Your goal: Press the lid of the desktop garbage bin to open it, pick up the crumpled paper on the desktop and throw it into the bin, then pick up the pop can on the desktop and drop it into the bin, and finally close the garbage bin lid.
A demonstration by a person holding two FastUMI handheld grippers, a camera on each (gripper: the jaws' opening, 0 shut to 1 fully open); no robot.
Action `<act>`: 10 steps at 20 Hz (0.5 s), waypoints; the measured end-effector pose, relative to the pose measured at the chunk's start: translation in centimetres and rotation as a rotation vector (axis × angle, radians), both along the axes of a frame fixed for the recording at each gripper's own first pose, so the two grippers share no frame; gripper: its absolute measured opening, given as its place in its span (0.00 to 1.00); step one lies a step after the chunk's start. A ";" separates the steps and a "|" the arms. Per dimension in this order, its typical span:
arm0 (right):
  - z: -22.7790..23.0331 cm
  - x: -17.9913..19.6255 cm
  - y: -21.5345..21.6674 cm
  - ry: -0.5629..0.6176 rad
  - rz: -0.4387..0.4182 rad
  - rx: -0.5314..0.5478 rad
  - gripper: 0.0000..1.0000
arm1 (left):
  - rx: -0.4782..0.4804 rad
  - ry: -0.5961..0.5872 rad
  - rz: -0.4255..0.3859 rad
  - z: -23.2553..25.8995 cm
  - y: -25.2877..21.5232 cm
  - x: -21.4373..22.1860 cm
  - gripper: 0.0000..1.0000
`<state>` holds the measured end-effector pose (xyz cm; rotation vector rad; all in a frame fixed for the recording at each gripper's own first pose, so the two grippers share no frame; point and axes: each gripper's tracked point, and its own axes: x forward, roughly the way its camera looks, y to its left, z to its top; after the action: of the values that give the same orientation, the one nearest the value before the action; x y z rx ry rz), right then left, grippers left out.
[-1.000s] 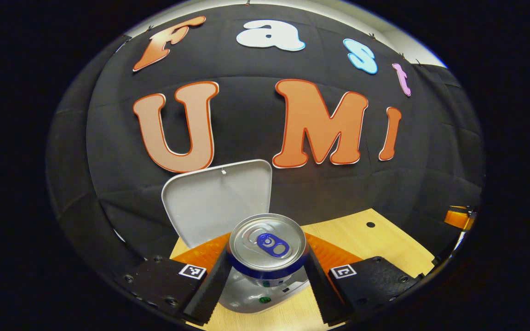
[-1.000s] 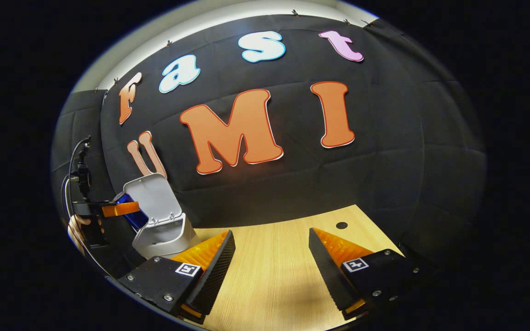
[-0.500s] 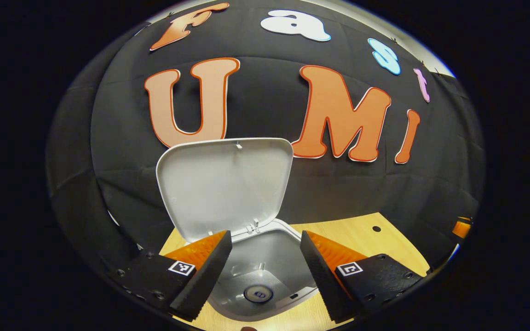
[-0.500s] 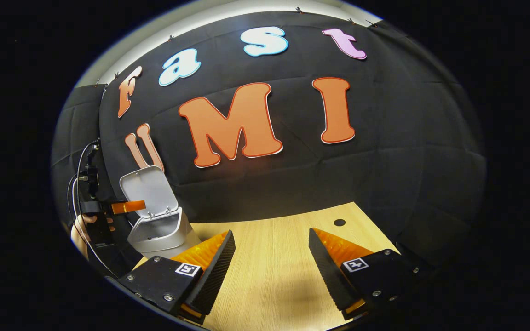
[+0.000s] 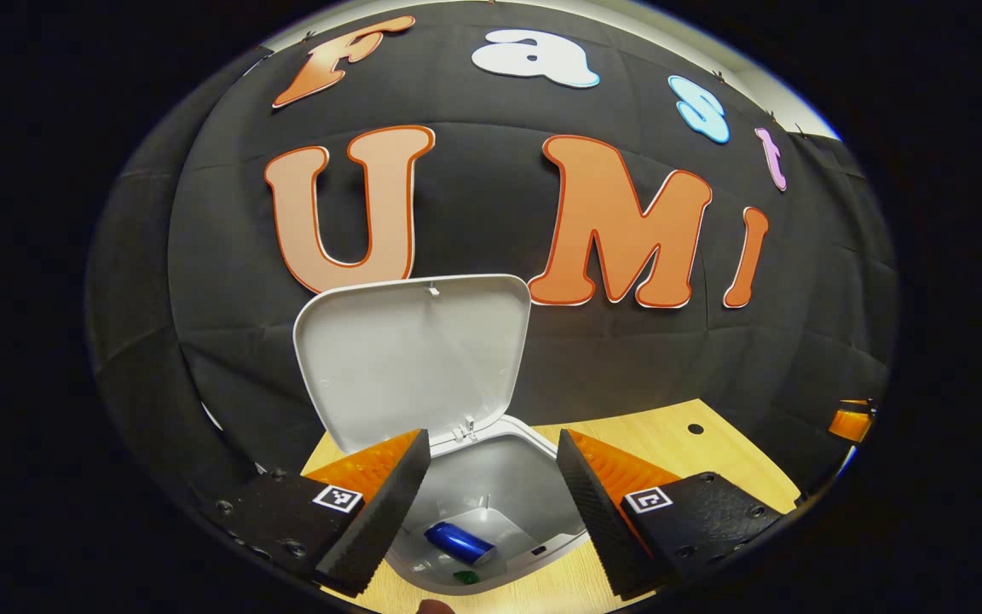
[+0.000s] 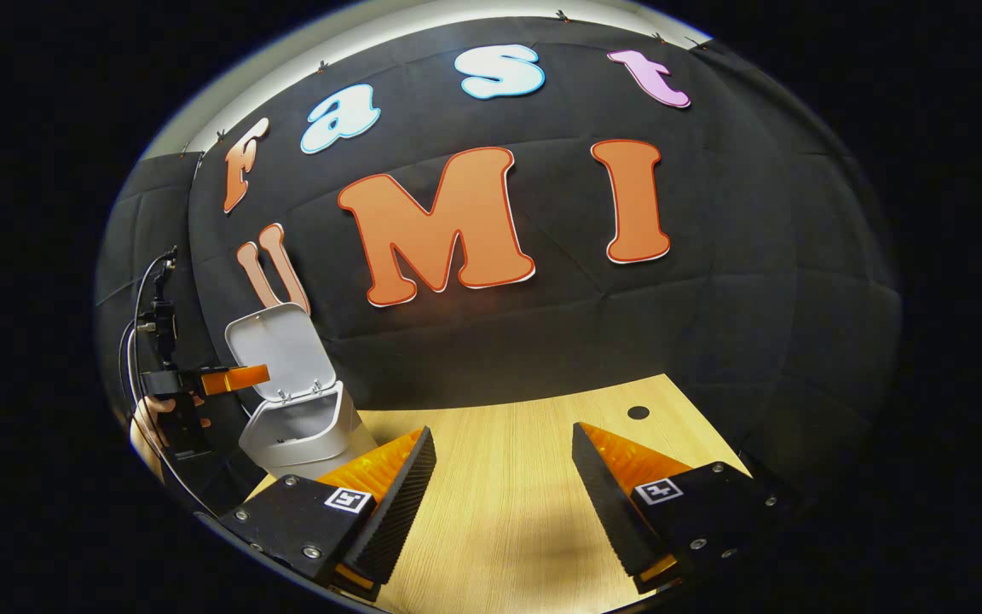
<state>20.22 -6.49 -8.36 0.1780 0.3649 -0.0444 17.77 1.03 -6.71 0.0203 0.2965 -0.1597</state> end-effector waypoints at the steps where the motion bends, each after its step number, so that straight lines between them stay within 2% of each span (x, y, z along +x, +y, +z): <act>1: 0.0 0.1 0.1 0.000 0.003 0.001 0.96 | 0.001 -0.003 0.003 0.1 0.1 -0.1 0.95; 10: 0.2 0.5 1.5 -0.010 0.036 0.011 0.96 | 0.003 -0.087 0.039 5.8 2.3 -1.7 0.95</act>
<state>20.76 -5.01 -8.16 0.1821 0.3587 -0.0057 16.02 3.32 -0.89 0.0246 0.2107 -0.1188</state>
